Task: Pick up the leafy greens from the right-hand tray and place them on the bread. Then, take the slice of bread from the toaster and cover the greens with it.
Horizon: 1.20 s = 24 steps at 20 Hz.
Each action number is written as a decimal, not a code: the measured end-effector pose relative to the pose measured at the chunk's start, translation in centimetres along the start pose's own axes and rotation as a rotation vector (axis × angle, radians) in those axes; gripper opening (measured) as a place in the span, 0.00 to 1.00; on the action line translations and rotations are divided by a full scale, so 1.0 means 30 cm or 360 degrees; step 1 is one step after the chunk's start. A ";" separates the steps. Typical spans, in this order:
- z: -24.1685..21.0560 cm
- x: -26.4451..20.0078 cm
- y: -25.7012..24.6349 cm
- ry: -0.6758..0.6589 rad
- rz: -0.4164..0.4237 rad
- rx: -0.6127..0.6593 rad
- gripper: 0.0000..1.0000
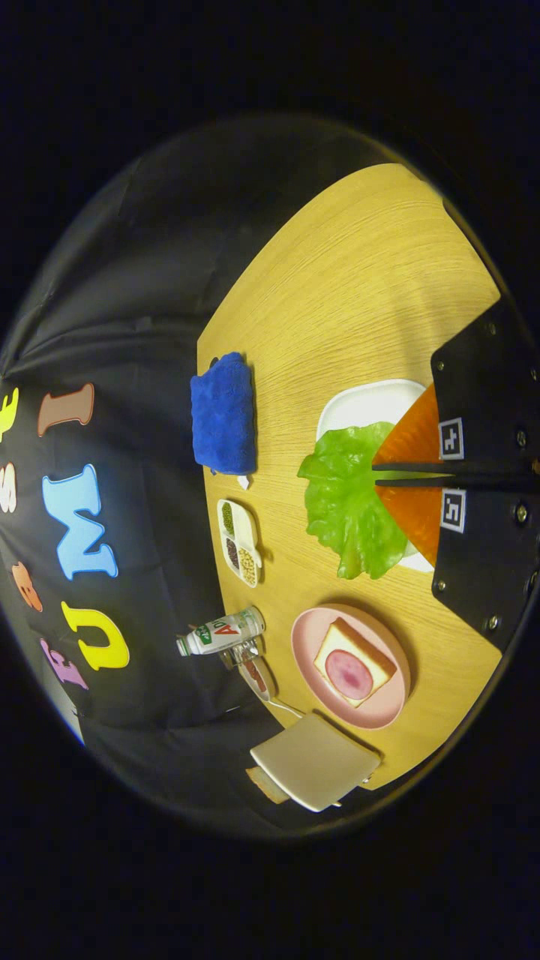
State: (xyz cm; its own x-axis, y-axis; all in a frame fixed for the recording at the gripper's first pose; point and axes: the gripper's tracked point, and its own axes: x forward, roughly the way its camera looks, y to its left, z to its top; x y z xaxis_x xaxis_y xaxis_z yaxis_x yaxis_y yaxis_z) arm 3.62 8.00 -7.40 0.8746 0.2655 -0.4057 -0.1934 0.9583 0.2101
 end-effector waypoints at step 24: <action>-0.125 0.088 0.012 0.0154 -0.0062 -0.0098 0.09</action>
State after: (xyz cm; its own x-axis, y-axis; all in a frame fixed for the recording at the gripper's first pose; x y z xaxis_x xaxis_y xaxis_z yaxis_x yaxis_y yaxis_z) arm 4.19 9.45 -11.74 0.8357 0.2339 -0.4969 -0.1896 0.9720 0.1386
